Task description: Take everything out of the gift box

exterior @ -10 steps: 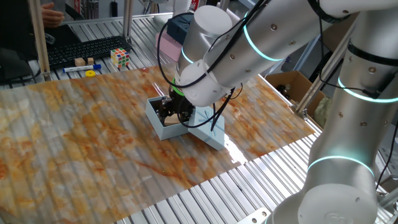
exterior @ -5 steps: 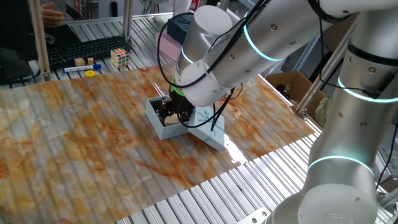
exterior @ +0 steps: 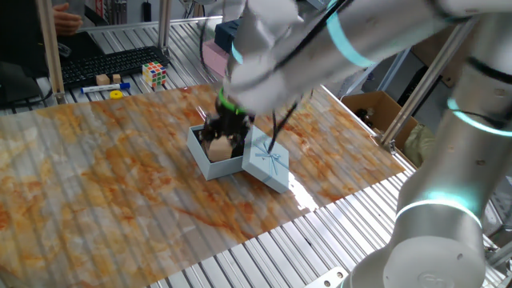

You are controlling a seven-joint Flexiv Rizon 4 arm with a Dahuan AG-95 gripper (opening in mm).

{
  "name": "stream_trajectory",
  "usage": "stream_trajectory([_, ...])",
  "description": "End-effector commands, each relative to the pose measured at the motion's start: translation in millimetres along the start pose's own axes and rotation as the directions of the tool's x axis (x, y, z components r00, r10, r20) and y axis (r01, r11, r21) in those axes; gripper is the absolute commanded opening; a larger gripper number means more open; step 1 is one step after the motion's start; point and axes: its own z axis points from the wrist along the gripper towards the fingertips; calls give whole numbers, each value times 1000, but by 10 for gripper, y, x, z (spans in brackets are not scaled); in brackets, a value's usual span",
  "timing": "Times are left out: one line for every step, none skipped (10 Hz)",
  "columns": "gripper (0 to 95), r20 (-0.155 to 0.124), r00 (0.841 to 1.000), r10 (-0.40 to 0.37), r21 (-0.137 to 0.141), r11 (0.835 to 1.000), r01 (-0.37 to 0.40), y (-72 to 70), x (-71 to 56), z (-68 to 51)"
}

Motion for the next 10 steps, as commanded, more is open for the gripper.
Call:
stream_trajectory([0,-93,996,1,-14,1000,-2,198,-28,-331])
stream_trajectory([0,-95,995,1,-16,1000,-3,197,-19,-328])
stream_trajectory([0,-95,996,-3,-18,1000,1,195,-11,-326])
stream_trajectory([0,-96,995,-7,-18,1000,5,196,-14,-327])
stream_trajectory([0,-107,994,-3,-22,1000,1,197,-16,-321])
stream_trajectory([0,-119,993,-1,-25,1000,-2,197,-13,-316])
stream_trajectory([0,-121,993,6,-22,1000,-9,198,-11,-315])
stream_trajectory([0,-122,992,9,-20,1000,-11,198,-11,-314])
stream_trajectory([0,-125,992,10,-18,1000,-12,198,-10,-312])
stream_trajectory([0,-129,992,10,-21,1000,-13,199,-10,-311])
